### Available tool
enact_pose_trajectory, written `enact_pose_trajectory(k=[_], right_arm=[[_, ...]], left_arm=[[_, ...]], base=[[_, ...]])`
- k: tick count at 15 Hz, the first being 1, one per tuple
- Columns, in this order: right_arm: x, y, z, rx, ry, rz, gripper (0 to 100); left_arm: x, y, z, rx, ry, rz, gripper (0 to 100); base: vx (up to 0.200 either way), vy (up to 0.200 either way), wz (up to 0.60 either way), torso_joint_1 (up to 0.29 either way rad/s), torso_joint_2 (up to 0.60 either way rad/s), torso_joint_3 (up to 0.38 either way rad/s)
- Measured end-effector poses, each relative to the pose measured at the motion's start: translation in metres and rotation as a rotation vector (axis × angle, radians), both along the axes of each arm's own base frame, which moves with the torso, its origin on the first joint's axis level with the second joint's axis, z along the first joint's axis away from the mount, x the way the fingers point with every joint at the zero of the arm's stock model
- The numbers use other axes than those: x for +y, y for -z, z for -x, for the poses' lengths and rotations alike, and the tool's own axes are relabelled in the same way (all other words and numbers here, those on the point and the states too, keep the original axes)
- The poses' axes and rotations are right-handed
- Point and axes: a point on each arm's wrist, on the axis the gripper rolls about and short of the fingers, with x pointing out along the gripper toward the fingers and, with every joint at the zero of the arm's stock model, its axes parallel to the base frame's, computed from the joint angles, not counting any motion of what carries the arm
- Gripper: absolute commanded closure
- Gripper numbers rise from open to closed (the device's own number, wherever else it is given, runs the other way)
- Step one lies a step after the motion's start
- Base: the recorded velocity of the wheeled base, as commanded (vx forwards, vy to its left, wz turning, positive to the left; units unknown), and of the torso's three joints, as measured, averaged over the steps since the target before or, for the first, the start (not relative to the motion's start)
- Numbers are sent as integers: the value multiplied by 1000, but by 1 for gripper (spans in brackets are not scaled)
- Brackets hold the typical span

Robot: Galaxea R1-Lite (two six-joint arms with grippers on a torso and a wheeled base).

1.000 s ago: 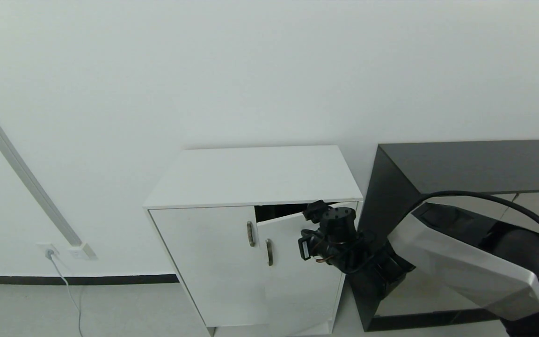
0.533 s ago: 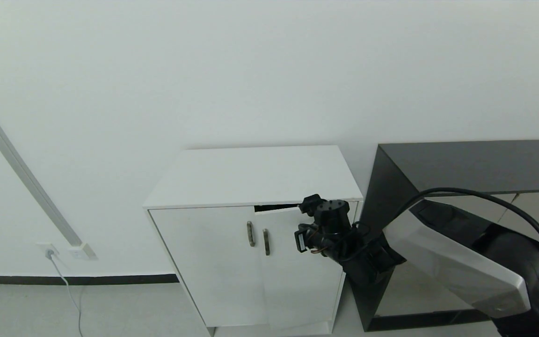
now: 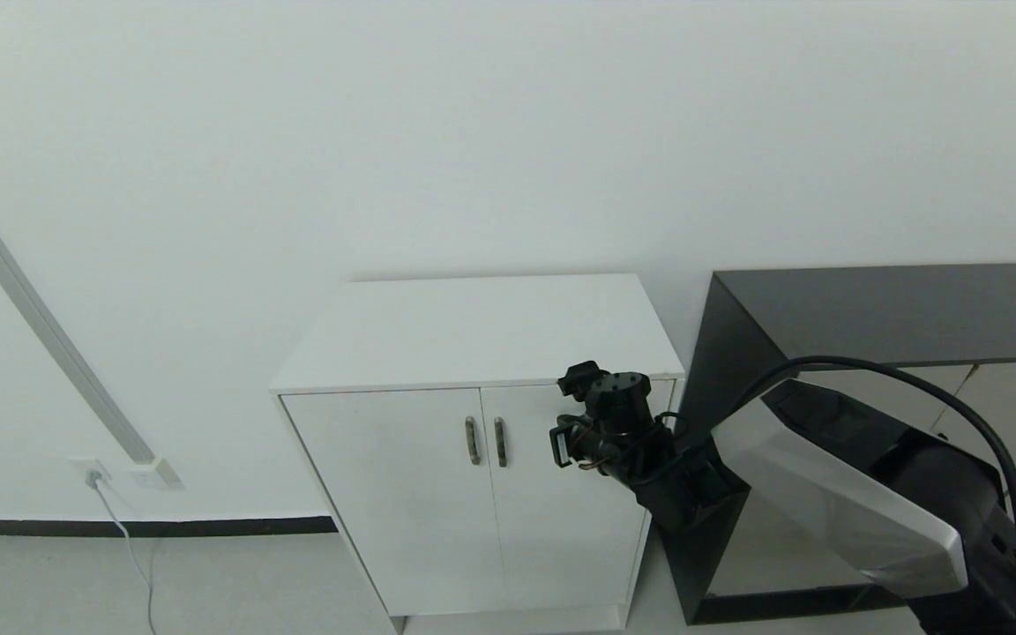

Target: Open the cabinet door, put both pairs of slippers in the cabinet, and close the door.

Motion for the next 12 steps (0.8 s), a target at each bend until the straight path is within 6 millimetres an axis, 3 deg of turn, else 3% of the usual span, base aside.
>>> enact_pose_trajectory(k=[12], right_arm=[[-2,2,-8,-10,13,-7,100]], left_arm=[[0,0,0,0,0,1,100]], base=[[0,0,0,0,0,0]])
